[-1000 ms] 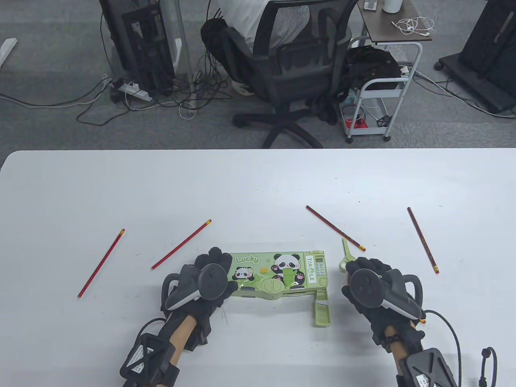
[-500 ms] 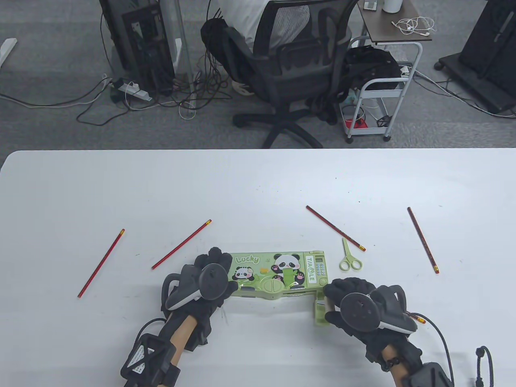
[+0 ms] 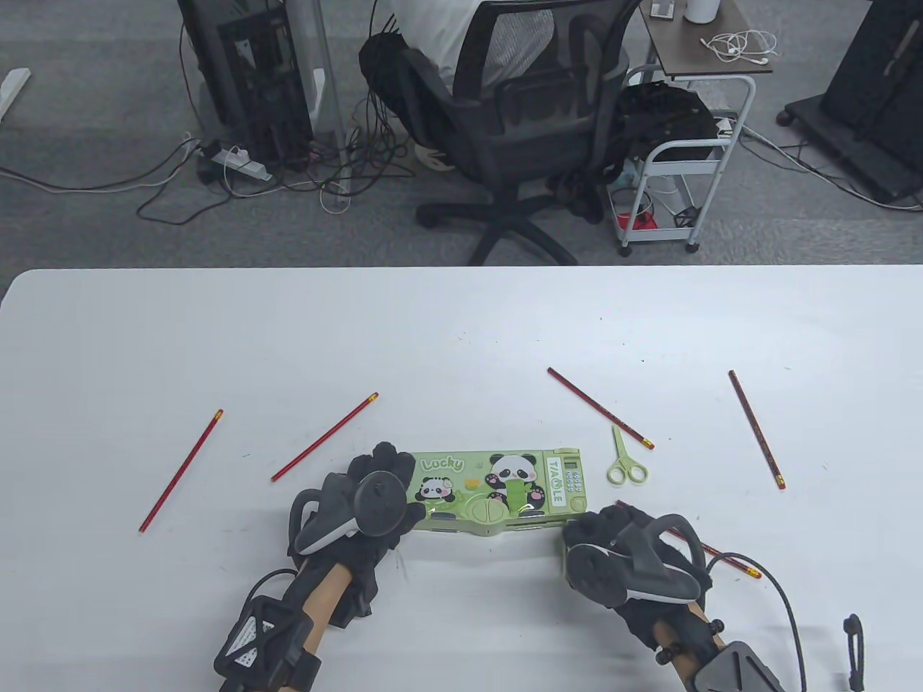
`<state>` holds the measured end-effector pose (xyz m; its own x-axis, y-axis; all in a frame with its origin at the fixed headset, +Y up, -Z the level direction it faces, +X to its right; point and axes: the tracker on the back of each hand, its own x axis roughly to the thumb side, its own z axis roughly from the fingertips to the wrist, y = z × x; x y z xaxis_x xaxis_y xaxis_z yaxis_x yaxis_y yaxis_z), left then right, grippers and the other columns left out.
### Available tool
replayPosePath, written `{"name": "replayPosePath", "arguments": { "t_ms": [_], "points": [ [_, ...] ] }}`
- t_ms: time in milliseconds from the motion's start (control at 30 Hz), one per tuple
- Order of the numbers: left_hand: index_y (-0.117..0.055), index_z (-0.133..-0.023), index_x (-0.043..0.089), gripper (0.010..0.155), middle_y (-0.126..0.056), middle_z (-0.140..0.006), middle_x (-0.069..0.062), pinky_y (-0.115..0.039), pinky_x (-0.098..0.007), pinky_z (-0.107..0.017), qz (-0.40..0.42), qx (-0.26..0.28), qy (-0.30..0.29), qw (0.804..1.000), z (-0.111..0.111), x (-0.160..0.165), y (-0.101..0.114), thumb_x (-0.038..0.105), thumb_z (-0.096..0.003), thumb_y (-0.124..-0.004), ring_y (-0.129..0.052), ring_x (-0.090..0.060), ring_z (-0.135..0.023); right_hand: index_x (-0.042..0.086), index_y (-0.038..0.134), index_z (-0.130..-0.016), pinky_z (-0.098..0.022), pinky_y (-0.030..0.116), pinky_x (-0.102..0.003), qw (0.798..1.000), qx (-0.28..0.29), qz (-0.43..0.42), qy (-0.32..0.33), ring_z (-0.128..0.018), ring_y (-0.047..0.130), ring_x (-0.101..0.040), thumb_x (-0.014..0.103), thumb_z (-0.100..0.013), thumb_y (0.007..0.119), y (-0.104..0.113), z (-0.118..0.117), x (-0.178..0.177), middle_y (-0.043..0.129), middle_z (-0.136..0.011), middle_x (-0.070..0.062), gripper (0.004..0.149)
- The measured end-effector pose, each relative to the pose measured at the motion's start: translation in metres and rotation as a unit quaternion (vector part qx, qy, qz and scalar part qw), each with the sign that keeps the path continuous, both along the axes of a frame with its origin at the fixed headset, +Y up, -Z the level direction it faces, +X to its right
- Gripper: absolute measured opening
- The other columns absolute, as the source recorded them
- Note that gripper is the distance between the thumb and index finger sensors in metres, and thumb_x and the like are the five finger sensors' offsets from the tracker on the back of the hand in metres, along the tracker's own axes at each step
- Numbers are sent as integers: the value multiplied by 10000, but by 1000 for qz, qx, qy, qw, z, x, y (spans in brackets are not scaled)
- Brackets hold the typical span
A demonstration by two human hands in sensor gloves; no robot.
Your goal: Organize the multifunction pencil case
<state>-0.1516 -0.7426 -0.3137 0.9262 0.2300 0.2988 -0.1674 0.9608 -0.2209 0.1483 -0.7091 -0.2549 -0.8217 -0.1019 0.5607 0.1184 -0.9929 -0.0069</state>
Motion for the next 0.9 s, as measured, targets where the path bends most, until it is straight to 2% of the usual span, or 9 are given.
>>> {"name": "replayPosePath", "arguments": {
  "t_ms": [167,467,533,667,767,900],
  "points": [
    [-423,-1160,144,734,-385,-1251,-229,-516,-765,-681,-1,1,0,1000,0,0,0,467,-541,-649,-522,-581,-1082,123,842,-879,-632,744,-606,1000,17,12,-3,-810,876,-454,432,-399,879,-1,1,-4,848,-910,-179,572],
    [-422,-1160,145,735,-384,-1251,-228,-517,-766,-680,2,0,-1,1000,0,0,0,469,-540,-650,-522,-580,-1083,109,816,-902,-637,736,-610,1000,12,19,-5,-819,860,-459,447,-382,876,-3,1,-5,830,-922,-190,624],
    [-422,-1160,145,734,-383,-1250,-230,-516,-765,-681,3,-1,-1,1000,0,0,0,468,-541,-650,-522,-580,-1083,108,809,-912,-639,734,-610,1000,6,12,-7,-824,858,-460,457,-387,864,-1,1,-3,823,-930,-191,634],
    [-422,-1160,142,736,-382,-1251,-231,-516,-765,-682,3,-1,0,1000,0,0,0,466,-541,-650,-522,-580,-1082,106,789,-934,-645,727,-614,998,-7,-54,-18,-843,845,-462,454,-400,846,13,-3,15,808,-949,-192,640],
    [-423,-1160,144,735,-383,-1251,-231,-515,-766,-682,3,-2,0,1000,0,-1,0,467,-541,-652,-521,-579,-1084,72,616,-1057,-689,637,-661,996,-40,-73,-36,-927,727,-523,432,-410,857,17,-8,34,671,-1044,-253,778],
    [-425,-1160,146,736,-384,-1252,-228,-514,-767,-682,3,-4,0,1000,-1,0,0,468,-540,-657,-520,-578,-1086,84,312,-1125,-711,507,-692,995,-78,-25,-57,-989,550,-592,426,-409,865,2,-21,48,399,-1120,-322,968]
  ]
}}
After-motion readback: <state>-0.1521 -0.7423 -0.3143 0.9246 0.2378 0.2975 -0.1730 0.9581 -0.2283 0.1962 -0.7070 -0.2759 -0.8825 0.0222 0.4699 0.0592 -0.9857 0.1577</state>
